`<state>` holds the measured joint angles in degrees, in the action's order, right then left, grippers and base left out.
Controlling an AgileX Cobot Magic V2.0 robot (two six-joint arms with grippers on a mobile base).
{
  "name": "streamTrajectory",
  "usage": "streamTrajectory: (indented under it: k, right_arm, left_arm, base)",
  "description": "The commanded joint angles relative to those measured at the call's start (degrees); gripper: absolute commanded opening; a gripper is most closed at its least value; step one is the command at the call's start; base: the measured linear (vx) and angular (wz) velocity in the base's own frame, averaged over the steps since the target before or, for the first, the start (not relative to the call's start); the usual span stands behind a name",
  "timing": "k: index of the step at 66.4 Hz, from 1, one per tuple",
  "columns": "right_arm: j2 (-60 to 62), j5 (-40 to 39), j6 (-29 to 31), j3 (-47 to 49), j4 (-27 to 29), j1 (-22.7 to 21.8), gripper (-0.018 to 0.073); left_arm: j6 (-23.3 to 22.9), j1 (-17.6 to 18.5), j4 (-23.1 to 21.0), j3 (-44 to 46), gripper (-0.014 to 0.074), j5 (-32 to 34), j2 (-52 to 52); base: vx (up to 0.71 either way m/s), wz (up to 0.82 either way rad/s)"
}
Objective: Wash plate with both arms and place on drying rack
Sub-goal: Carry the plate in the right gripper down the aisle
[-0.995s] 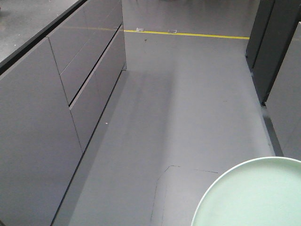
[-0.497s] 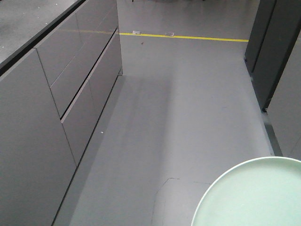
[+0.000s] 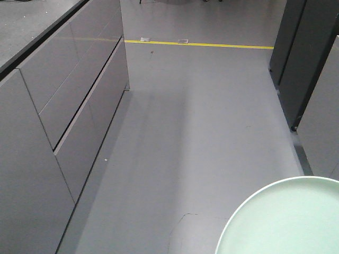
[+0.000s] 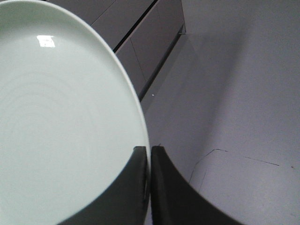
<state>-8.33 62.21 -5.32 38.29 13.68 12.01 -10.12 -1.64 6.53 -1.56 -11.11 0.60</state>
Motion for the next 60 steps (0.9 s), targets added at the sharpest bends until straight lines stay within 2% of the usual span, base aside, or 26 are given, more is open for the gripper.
streamTrajectory:
  k: [1,60]
  right_arm:
    - [-0.96,-4.25,0.02,1.29,0.53,-0.25,-0.0001]
    - [-0.96,-4.25,0.02,1.29,0.53,-0.25,-0.0001]
  left_arm:
    - [-0.37,0.43,0.02,1.49,-0.0006,4.31,0.79]
    - [-0.37,0.43,0.02,1.49,-0.0006,4.31,0.79]
  base:
    - [0.17,-0.09]
    - [0.16,-0.07]
